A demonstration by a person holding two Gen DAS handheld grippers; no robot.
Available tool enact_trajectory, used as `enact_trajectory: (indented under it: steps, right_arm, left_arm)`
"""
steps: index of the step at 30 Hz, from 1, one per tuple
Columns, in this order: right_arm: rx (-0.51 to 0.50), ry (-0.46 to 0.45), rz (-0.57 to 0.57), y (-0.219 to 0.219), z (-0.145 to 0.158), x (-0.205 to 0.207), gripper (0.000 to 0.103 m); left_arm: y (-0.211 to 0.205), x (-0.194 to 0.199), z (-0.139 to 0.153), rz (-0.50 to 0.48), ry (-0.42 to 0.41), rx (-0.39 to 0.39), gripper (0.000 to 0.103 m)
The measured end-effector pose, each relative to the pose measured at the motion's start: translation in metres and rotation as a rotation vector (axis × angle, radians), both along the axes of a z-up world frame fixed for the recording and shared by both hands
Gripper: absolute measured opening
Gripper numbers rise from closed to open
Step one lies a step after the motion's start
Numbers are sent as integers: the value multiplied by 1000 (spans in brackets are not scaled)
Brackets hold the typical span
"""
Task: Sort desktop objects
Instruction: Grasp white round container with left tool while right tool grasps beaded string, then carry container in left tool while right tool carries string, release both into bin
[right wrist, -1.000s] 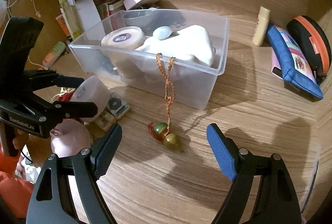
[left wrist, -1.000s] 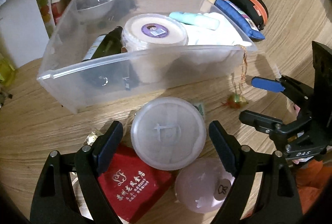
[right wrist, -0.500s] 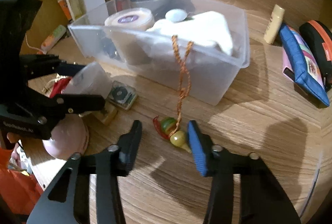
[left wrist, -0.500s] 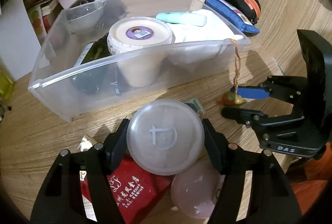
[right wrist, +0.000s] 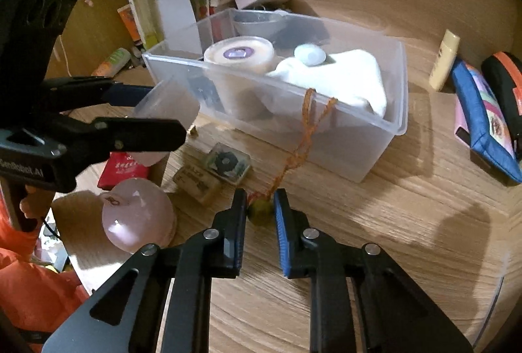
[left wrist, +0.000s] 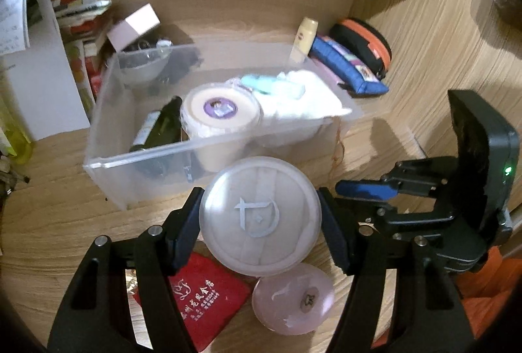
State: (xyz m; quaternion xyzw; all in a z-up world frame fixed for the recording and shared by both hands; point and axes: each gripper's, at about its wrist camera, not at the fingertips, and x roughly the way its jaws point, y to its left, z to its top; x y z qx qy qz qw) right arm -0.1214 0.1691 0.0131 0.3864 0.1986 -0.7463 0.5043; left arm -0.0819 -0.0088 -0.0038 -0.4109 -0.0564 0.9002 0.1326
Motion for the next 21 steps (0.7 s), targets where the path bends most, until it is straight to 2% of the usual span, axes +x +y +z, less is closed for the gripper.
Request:
enact_trajectory:
  steps: [9,17,21]
  right_arm:
    - [-42,22,-39,5,15,-4,15]
    - [-133,97,-83,13,53,-12,15]
    - [-171,106,-113,8,68,-26,15]
  left_arm:
    - [-15,6,26,39,73,20,67]
    - [-27,-1,40,84,106,25,67]
    - [-37,-3,48,104,127,37,67]
